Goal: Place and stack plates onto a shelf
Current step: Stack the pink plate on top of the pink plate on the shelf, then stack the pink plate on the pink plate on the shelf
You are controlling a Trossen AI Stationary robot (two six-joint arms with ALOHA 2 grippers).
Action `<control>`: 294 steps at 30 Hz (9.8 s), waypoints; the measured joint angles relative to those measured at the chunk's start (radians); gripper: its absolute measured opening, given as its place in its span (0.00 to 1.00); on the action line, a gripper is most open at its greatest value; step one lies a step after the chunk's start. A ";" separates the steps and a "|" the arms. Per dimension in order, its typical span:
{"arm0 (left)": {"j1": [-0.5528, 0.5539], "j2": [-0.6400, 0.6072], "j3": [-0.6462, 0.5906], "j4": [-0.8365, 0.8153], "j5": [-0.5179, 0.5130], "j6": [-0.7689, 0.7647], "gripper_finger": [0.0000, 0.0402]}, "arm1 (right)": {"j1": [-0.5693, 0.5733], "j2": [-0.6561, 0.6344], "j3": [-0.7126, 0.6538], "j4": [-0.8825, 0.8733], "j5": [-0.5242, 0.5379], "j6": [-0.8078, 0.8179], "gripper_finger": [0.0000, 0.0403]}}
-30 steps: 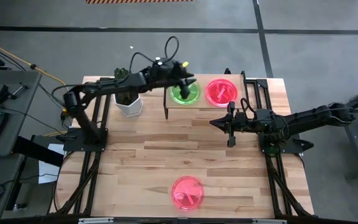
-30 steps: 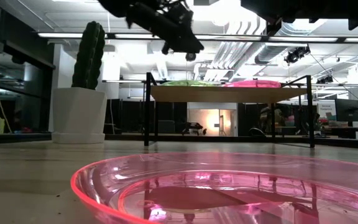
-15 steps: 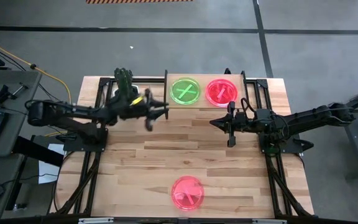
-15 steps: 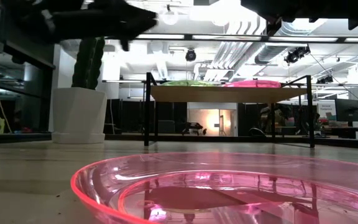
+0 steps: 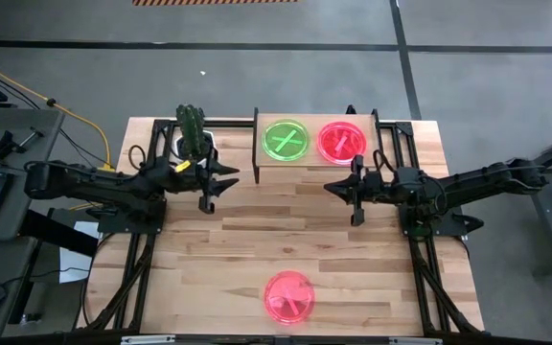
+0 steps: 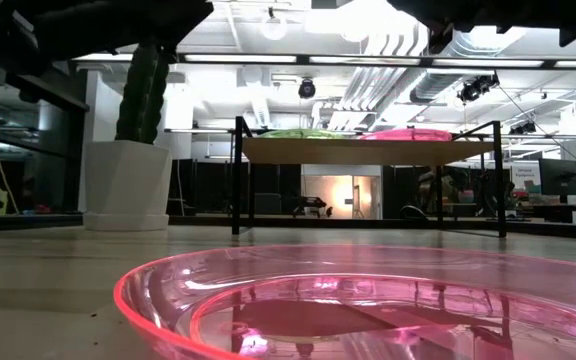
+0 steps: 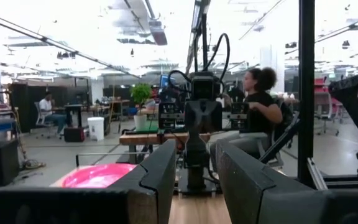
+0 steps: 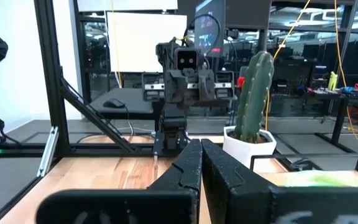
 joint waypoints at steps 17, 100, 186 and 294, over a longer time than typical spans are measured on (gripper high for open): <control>0.000 0.000 0.000 -0.019 0.000 0.000 0.26 | 0.000 0.000 0.000 -0.042 -0.001 -0.022 0.00; 0.001 0.000 0.000 -0.028 0.000 -0.001 0.26 | 0.199 0.772 0.559 -1.034 0.116 0.101 0.00; 0.001 0.000 0.000 -0.042 0.000 -0.002 0.26 | 0.222 0.877 0.098 -0.035 0.052 0.864 0.04; 0.000 0.000 0.000 -0.045 0.000 -0.028 0.26 | 0.411 0.847 0.200 -0.305 0.232 1.177 0.31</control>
